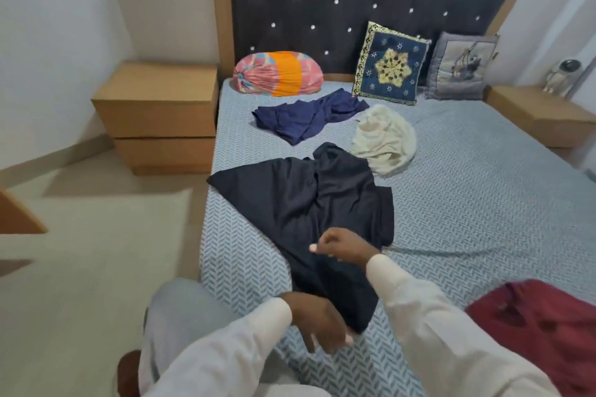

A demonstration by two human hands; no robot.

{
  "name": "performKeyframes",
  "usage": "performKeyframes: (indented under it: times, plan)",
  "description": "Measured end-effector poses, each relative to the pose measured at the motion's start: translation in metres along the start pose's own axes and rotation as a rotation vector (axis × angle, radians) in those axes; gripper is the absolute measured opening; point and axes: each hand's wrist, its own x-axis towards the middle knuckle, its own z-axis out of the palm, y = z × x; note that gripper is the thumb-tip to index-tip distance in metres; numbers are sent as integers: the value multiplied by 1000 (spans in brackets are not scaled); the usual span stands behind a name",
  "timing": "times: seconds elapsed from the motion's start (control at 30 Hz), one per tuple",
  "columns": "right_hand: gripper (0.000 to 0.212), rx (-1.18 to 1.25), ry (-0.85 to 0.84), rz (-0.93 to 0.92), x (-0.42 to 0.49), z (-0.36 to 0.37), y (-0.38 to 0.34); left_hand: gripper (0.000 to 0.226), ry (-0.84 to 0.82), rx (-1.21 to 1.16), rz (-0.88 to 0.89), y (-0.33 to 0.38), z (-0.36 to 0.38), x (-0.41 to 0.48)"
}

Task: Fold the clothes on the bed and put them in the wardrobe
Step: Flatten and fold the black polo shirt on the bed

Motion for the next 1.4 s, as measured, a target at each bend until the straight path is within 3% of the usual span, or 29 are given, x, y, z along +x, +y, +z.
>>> performKeyframes:
  times: [0.03,0.1,0.23,0.33,0.37,0.5,0.57,0.6,0.67,0.77,0.83,0.9,0.97,1.0,1.07,1.13,1.17,1.27,1.33,1.4]
  plan:
    - [41,-72,-1,-54,4,15,-4,39,-49,-53,-23,-7,-5,1]
    - [43,-173,-6,-95,9,43,-9,33,1,-130,-69,-27,-21,-5]
    - [47,-399,2,-70,10,75,-8,14,416,-319,-36,-82,-58,-23]
    - [39,-348,7,-30,13,68,-4,11,711,-335,-27,-114,-80,-25]
    - [39,-307,-20,-34,13,62,-3,20,782,-298,-26,-119,-83,-22]
    - [34,27,-200,-60,-10,25,-12,82,904,60,80,-106,-80,-11]
    - [35,147,-220,-79,-27,7,-23,93,916,208,102,-95,-73,1]
    - [36,215,-201,-86,-31,-1,-26,90,939,275,94,-88,-69,7]
    - [43,336,-186,-110,-42,-17,-37,62,1037,366,135,-78,-66,16]
    - [42,678,-119,-191,-49,-42,-44,21,1250,175,327,-61,-76,11]
    - [27,1046,-23,-188,-46,-61,-44,23,1302,-20,388,-47,-94,-4]
    - [11,1217,46,-174,-42,-83,-42,36,1278,-89,487,-32,-115,-33]
    - [11,1100,59,-166,-43,-107,-39,38,1205,125,489,-19,-133,-63]
    - [19,895,49,-152,-47,-121,-37,34,1185,315,441,-15,-141,-74]
    - [40,247,93,-113,-43,-150,-30,19,1195,683,277,-16,-153,-87]
    - [51,-296,248,-40,-38,-177,-20,12,1242,757,123,-25,-159,-92]
    - [47,-429,330,-19,-40,-189,-16,13,1273,699,88,-31,-160,-92]
    - [32,-538,427,109,-43,-197,10,20,1343,563,55,-50,-153,-80]
    - [27,-598,321,187,-41,-178,35,25,1307,638,-6,-65,-140,-60]
    - [27,-658,87,279,-40,-145,59,31,1232,541,-43,-86,-127,-39]
